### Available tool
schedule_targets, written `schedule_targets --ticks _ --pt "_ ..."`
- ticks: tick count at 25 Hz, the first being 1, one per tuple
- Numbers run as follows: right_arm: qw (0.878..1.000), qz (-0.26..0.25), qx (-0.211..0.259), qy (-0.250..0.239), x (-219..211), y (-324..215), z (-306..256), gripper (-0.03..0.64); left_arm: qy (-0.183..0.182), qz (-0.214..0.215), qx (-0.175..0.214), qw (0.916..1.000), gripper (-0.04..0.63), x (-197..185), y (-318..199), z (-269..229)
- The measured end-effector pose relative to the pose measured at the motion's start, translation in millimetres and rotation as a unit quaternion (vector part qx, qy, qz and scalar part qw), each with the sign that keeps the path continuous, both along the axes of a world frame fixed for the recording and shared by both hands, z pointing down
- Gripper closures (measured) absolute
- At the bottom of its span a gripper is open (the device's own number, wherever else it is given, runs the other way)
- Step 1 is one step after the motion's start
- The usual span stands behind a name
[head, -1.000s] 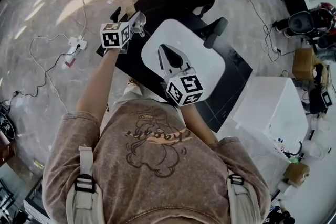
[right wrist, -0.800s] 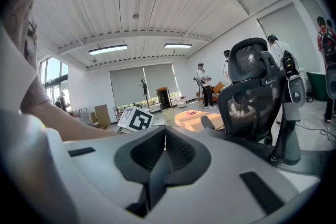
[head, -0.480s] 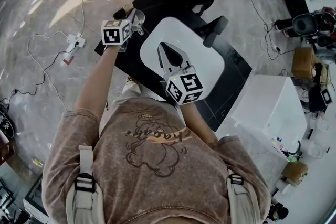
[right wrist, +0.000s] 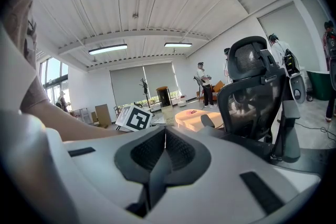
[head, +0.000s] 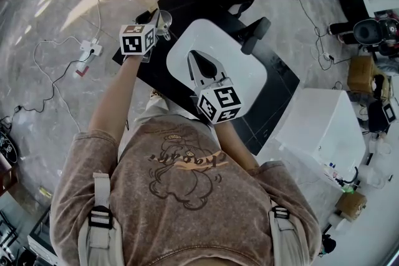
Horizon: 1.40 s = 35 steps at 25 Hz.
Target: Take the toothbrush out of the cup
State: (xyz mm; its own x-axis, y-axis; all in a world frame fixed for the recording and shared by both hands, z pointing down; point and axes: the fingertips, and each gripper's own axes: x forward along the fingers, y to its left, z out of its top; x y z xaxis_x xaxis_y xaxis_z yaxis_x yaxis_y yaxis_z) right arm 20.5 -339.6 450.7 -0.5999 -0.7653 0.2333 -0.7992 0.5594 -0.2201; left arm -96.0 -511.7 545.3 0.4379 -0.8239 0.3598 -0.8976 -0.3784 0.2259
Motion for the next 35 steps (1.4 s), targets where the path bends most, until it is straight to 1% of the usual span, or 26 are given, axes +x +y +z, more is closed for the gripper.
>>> schedule_targets --ticks 3,7,12,17,20,24,30,35 --pt "1.000 -0.002 0.001 -0.001 0 1 0 0.600 0.008 -0.004 0.005 0.9999 0.537 -1 2 -5" --pt "1.000 -0.004 0.002 -0.002 -1 1 0 0.598 0.016 -0.003 0.025 0.9996 0.538 -1 4 -20" --pt "1.000 -0.007 0.000 -0.002 -3 4 3 0.600 0.021 0.000 0.064 0.9978 0.538 -3 14 -53" --pt "1.000 -0.004 -0.003 -0.007 0 5 7 0.600 0.032 0.009 0.106 0.9938 0.538 1 32 -96" --pt "1.000 0.000 -0.005 -0.012 0 4 10 0.600 0.041 0.016 0.123 0.9914 0.538 1 46 -119" --pt "1.000 0.002 -0.006 -0.015 -2 2 9 0.600 0.046 0.027 0.122 0.9911 0.538 3 64 -133" --pt "1.000 0.001 0.000 -0.014 0 4 9 0.600 0.056 0.029 0.100 0.9930 0.538 9 101 -126" --pt "1.000 -0.007 0.006 -0.016 -4 14 3 0.600 0.063 0.015 0.085 0.9942 0.538 8 140 -119"
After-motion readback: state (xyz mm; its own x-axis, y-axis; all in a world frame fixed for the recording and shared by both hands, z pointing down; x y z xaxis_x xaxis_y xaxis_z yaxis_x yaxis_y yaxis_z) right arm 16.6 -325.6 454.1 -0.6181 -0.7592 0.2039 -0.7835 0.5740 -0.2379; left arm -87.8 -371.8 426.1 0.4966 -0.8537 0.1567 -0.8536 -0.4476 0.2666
